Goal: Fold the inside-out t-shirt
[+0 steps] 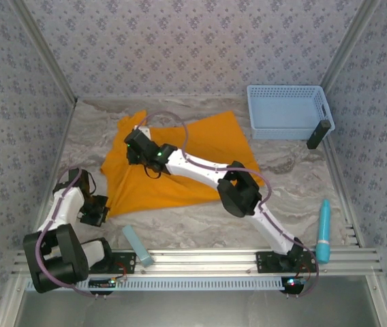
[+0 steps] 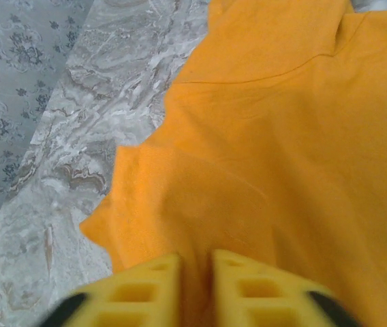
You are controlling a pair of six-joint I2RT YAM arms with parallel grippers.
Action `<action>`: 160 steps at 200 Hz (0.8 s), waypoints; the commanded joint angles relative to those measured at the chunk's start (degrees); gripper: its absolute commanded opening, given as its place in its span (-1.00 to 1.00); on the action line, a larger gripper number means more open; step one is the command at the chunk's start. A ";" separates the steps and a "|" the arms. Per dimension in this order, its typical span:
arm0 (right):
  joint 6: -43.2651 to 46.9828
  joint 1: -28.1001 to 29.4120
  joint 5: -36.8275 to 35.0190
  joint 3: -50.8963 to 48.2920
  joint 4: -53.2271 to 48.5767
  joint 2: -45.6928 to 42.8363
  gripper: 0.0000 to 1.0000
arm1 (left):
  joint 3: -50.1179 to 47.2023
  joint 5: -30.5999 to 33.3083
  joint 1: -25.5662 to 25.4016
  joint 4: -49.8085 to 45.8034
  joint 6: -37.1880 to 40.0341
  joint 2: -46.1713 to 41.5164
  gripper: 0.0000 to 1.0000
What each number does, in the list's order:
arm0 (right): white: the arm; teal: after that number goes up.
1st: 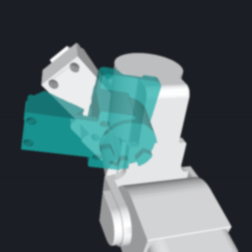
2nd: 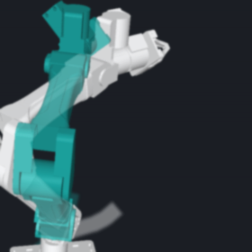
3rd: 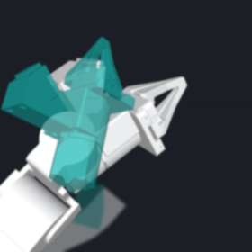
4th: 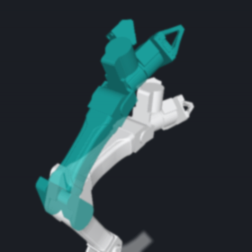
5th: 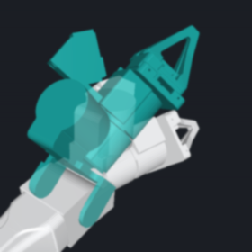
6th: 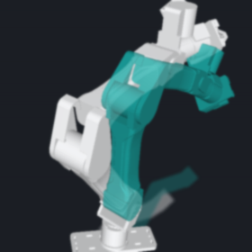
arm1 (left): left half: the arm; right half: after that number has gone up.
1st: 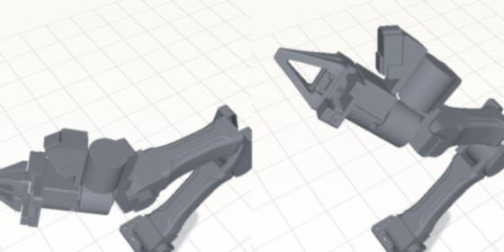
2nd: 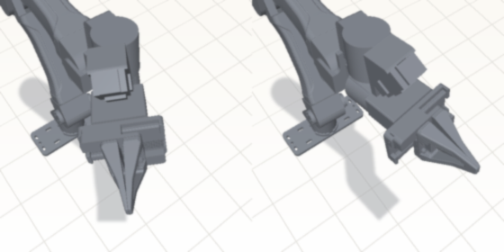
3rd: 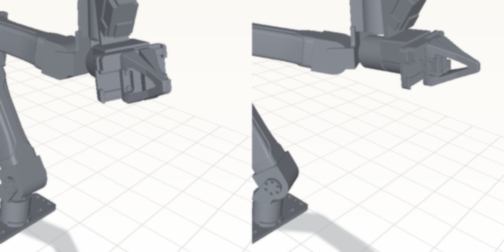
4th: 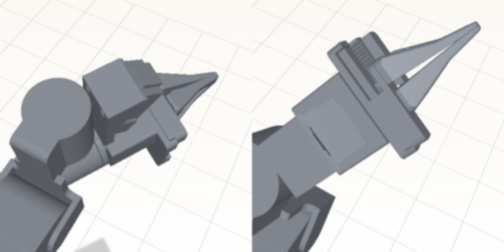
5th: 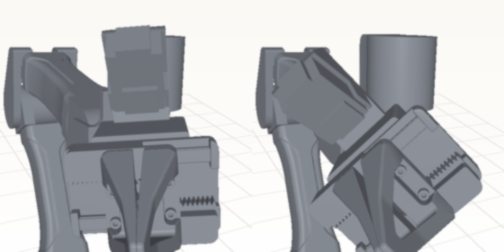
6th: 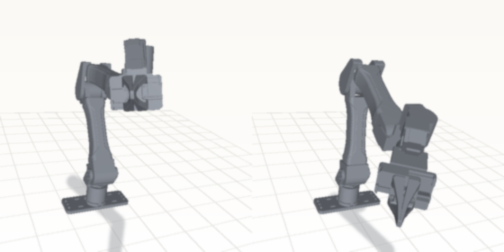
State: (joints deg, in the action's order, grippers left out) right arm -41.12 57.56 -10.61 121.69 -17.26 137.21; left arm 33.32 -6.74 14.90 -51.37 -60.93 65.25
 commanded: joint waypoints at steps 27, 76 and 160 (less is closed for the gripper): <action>8.57 -6.12 14.30 -1.56 -2.95 -4.20 -0.02 | -0.60 3.64 3.39 -7.01 -2.24 -4.76 -0.25; 16.07 -15.66 9.17 -33.38 -5.81 -28.87 0.20 | 8.52 5.27 -1.43 -3.47 6.47 -7.00 0.23; 18.69 -34.09 3.96 -65.23 -10.89 -49.46 0.14 | 19.15 10.71 -24.90 5.46 13.00 15.25 0.25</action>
State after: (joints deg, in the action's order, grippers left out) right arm -25.15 25.08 -4.34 59.72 -26.24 88.51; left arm 52.40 1.83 -8.43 -46.81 -50.19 75.70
